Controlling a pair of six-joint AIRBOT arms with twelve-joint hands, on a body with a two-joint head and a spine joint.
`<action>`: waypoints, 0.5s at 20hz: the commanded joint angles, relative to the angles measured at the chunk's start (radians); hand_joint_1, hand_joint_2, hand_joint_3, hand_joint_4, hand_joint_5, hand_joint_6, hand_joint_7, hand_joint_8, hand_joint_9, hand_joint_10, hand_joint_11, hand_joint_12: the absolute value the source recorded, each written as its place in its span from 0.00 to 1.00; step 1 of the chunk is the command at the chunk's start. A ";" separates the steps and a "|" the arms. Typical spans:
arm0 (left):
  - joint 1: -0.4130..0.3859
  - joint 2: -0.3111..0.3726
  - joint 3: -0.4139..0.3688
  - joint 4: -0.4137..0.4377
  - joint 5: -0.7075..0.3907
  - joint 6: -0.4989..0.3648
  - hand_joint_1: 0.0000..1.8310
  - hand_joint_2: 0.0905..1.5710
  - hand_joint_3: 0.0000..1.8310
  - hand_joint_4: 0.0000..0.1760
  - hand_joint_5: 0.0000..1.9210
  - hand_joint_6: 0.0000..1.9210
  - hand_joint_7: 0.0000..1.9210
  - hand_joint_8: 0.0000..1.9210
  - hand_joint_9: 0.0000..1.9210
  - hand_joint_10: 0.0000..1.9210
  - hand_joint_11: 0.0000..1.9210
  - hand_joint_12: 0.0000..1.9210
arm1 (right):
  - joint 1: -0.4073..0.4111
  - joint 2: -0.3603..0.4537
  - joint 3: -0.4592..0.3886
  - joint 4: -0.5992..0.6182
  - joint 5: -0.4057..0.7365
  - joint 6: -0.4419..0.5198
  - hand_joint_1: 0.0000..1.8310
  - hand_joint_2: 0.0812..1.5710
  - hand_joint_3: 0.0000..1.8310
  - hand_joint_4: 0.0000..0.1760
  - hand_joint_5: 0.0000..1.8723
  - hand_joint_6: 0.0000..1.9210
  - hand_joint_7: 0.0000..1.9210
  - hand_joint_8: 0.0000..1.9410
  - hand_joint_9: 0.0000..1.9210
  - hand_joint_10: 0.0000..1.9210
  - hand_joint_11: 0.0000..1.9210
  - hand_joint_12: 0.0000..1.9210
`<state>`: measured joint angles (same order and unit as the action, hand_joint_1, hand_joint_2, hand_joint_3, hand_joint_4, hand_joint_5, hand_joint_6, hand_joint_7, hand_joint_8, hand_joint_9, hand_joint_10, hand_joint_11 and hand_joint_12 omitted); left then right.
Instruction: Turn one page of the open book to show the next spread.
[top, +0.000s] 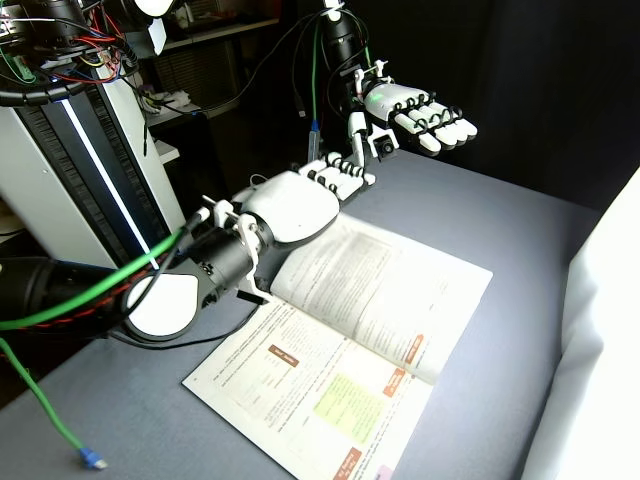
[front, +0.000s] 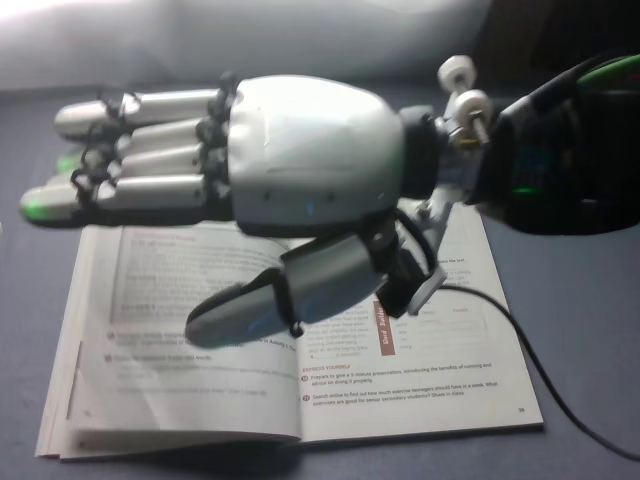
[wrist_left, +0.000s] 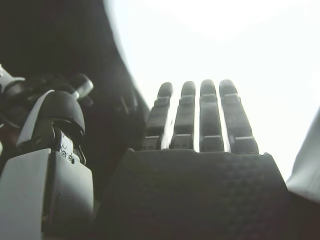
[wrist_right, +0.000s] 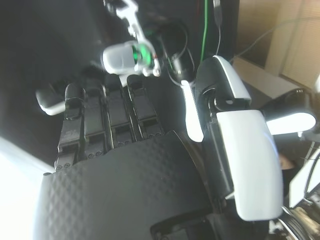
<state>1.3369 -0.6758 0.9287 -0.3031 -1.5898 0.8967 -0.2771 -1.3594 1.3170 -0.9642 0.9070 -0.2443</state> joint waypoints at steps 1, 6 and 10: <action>-0.006 0.001 0.006 -0.024 -0.122 0.000 0.00 0.90 0.02 0.21 0.01 0.00 0.00 0.00 0.00 0.00 0.00 0.01 | 0.017 0.027 -0.006 0.114 0.083 -0.023 0.00 0.79 0.00 0.00 0.00 0.00 0.11 0.00 0.11 0.02 0.00 0.00; -0.007 -0.007 0.002 -0.005 -0.114 -0.001 0.00 0.78 0.00 0.00 0.00 0.00 0.00 0.00 0.00 0.00 0.00 0.00 | 0.019 0.129 -0.052 0.186 0.021 -0.084 0.00 0.79 0.00 0.00 0.01 0.00 0.11 0.00 0.11 0.01 0.01 0.00; -0.007 -0.023 0.004 0.013 -0.102 -0.013 0.00 0.78 0.00 0.08 0.00 0.00 0.00 0.00 0.00 0.00 0.00 0.00 | -0.055 0.261 -0.087 0.273 -0.023 -0.107 0.00 0.81 0.00 0.00 0.03 0.01 0.10 0.00 0.10 0.01 0.04 0.02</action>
<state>1.3361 -0.6971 0.9276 -0.2699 -1.5646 0.8886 -0.3500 -1.0874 1.2308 -0.7353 0.8059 -0.3565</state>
